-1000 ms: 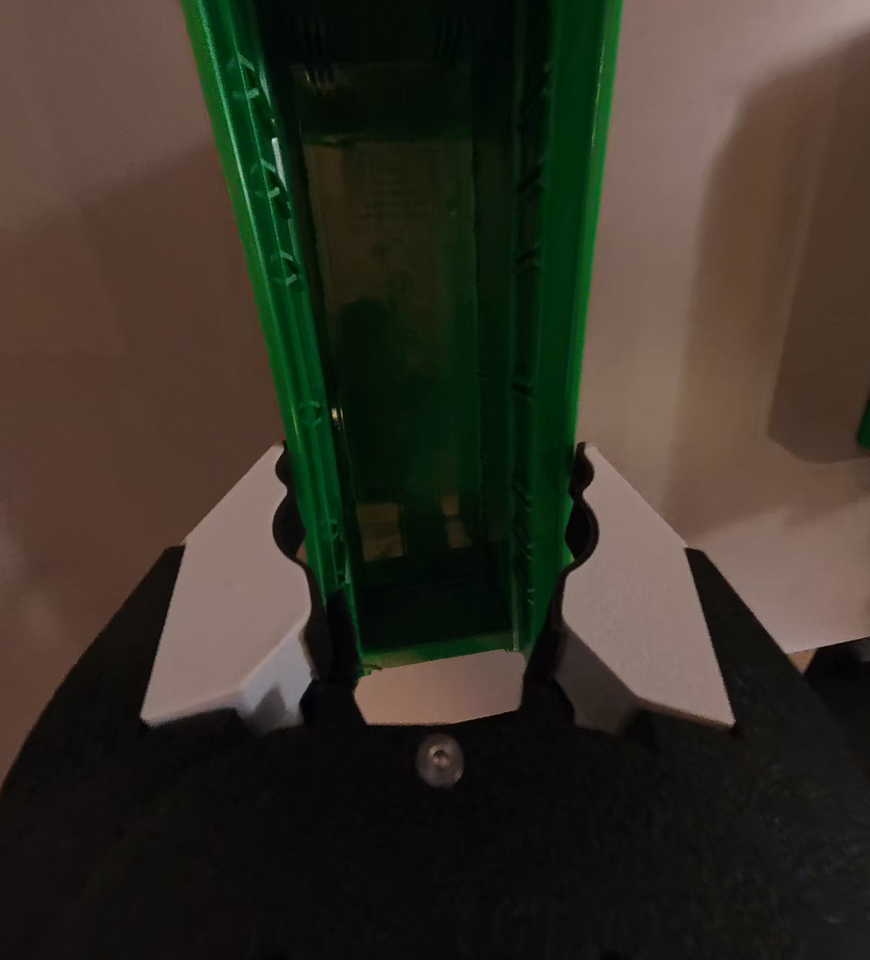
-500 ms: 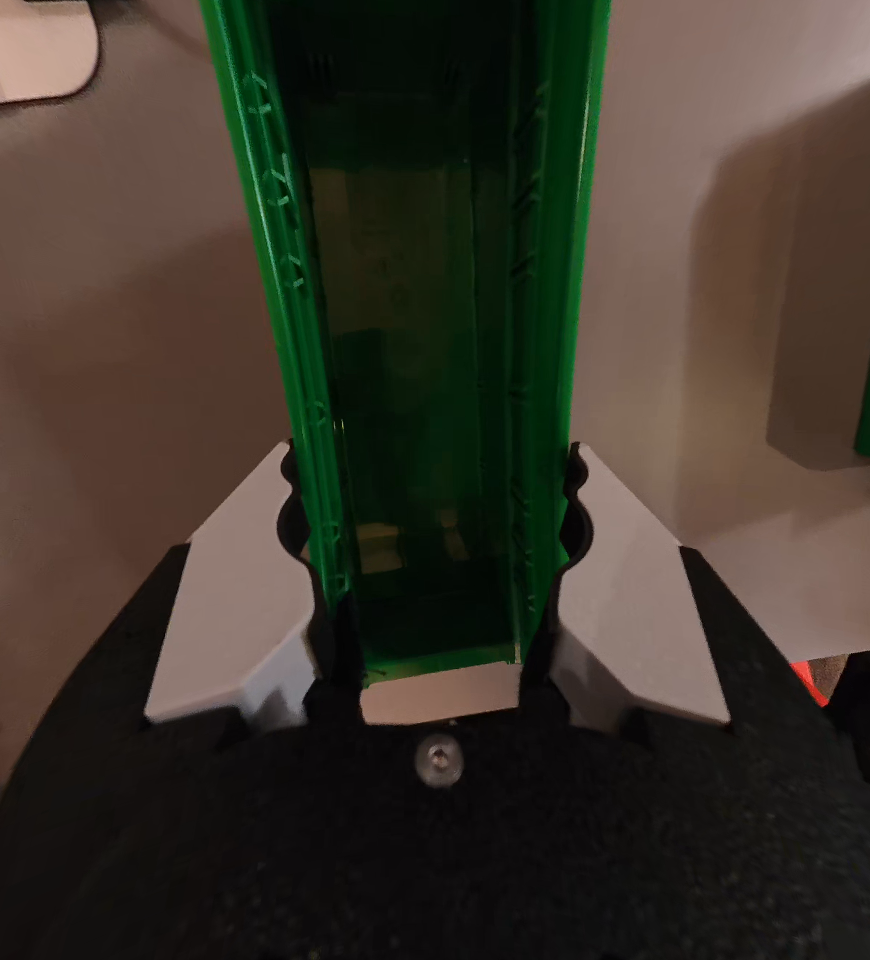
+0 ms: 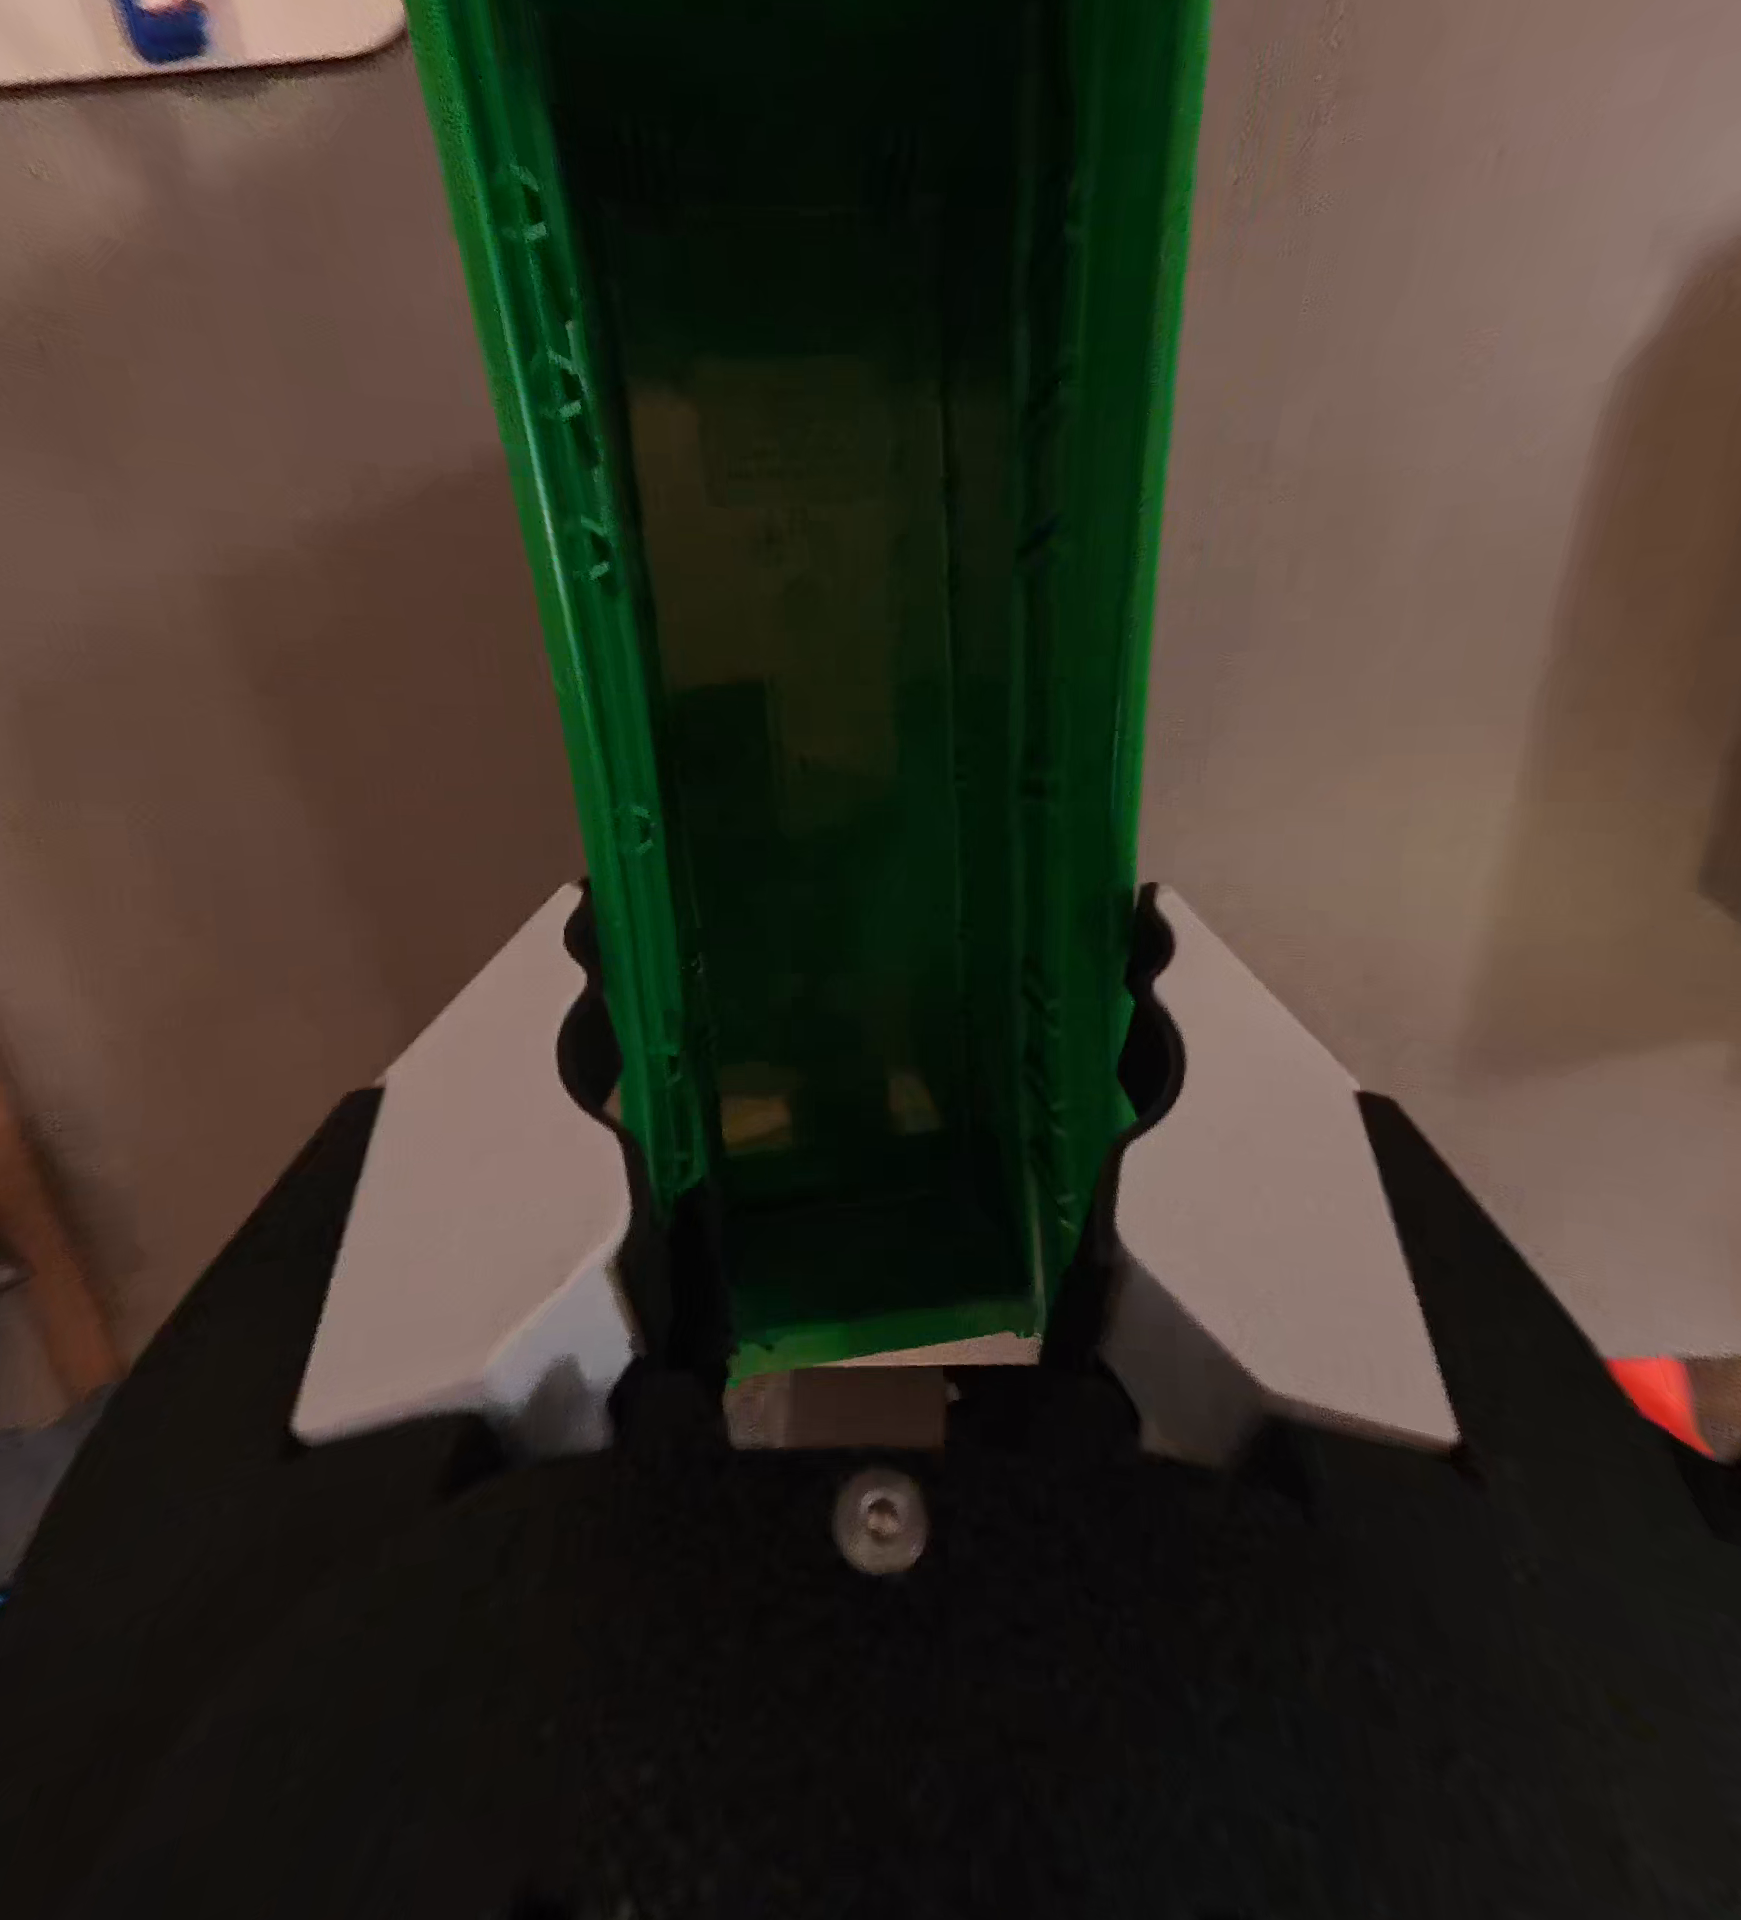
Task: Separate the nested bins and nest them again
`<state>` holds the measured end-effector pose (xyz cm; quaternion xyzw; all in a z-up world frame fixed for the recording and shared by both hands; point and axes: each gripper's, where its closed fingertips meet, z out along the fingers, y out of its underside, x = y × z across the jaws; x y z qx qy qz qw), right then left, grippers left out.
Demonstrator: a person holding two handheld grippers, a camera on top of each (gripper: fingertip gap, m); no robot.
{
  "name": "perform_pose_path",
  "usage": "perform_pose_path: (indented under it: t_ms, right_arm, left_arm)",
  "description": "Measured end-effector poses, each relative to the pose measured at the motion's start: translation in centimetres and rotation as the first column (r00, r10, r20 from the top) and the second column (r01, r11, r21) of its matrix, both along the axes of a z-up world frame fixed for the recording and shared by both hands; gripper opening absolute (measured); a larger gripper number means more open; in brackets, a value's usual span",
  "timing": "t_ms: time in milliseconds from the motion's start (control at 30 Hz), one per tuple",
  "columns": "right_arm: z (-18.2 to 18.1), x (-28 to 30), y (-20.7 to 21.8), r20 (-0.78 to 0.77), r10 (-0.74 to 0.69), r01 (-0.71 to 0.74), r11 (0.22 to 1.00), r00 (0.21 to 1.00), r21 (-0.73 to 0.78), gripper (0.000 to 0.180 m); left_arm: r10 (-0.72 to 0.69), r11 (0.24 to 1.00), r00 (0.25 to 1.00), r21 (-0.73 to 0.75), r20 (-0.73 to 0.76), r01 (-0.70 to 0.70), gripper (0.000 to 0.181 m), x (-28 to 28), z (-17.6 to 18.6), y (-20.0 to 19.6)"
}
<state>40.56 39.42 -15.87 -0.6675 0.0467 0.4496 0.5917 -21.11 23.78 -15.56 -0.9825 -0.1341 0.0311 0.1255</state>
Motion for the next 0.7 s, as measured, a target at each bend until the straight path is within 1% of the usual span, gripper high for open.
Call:
perform_pose_path:
  t_ms: [33,67,133,167,200,267,300,433,467,600,700]
  right_arm:
    - [0.0,0.0,0.0,0.003,0.001,-0.001,1.0,1.0,-0.001,0.117]
    - [-0.1,0.0,0.0,0.004,0.001,-0.001,1.0,1.0,-0.001,0.117]
    - [0.0,0.0,0.0,0.005,-0.004,0.004,1.0,1.0,0.004,0.117]
    - [0.1,0.0,0.1,0.006,-0.009,0.009,1.0,1.0,0.008,0.117]
    - [0.0,0.0,0.1,0.011,-0.012,0.012,1.0,1.0,0.009,0.116]
    - [-0.1,-0.1,0.1,0.025,-0.011,0.011,1.0,1.0,0.008,0.116]
    - [-0.1,-0.1,0.1,0.027,-0.011,0.01,1.0,1.0,0.007,0.116]
    - [-0.1,-0.1,0.1,0.021,-0.012,0.011,1.0,1.0,0.006,0.116]
    - [-0.1,-0.1,0.1,0.022,-0.011,0.011,1.0,1.0,0.004,0.116]
    - [-0.3,-0.2,0.1,0.019,-0.005,0.005,1.0,1.0,-0.003,0.116]
    - [-0.3,-0.2,0.1,0.016,-0.003,0.003,1.0,1.0,-0.007,0.116]
  left_arm:
    - [-0.007,1.0,1.0,-0.015,-0.027,0.007,0.098,-0.4,-0.1,-0.2]
    - [-0.009,1.0,1.0,-0.017,-0.014,0.009,0.097,-0.5,-0.3,-0.3]
    - [0.03,0.999,0.995,0.023,0.091,-0.032,0.098,-0.1,-0.4,-0.2]
    - [0.061,0.996,0.992,0.058,0.113,-0.068,0.098,-0.3,-0.2,0.1]
    - [0.078,0.993,0.993,0.079,0.092,-0.085,0.098,-0.9,-0.1,0.3]
    - [0.06,0.997,0.998,0.051,0.006,-0.06,0.098,-1.9,-0.5,-0.1]
    - [0.044,0.998,0.999,0.037,-0.005,-0.044,0.098,-2.1,-0.8,-0.3]
    - [0.076,0.993,0.986,0.078,0.147,-0.088,0.1,-1.2,-1.6,-0.1]
    - [0.068,0.994,0.986,0.074,0.15,-0.08,0.1,-1.1,-2.0,-0.2]
    - [0.037,0.999,0.996,0.034,0.08,-0.04,0.102,-1.5,-3.3,-0.6]
    - [0.046,0.998,0.993,0.035,0.105,-0.05,0.104,-1.5,-4.2,-0.7]
